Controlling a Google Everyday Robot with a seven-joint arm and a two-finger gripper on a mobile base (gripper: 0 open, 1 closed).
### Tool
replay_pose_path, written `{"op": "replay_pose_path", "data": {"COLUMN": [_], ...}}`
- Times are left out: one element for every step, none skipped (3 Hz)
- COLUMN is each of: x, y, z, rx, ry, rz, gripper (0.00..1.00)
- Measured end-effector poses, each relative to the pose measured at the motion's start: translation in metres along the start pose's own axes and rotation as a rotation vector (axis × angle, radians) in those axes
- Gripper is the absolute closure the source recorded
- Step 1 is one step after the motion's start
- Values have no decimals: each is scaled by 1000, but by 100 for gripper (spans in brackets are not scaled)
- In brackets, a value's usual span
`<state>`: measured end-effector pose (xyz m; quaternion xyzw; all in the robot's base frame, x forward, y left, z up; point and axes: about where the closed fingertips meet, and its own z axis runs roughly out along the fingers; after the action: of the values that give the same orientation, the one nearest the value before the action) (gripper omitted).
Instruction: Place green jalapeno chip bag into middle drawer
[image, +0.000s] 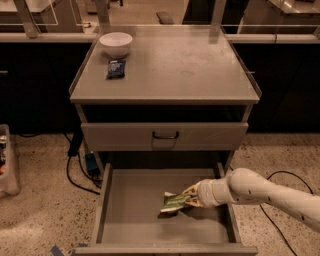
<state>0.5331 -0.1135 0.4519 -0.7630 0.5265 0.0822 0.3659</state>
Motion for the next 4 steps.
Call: {"op": "replay_pose_path", "data": {"x": [0, 0, 0, 0], "y": [0, 0, 0, 0], "z": [0, 0, 0, 0], "rx": [0, 0, 0, 0], "ry": [0, 0, 0, 0], "rz": [0, 0, 0, 0], "gripper": [49, 26, 5, 0]}}
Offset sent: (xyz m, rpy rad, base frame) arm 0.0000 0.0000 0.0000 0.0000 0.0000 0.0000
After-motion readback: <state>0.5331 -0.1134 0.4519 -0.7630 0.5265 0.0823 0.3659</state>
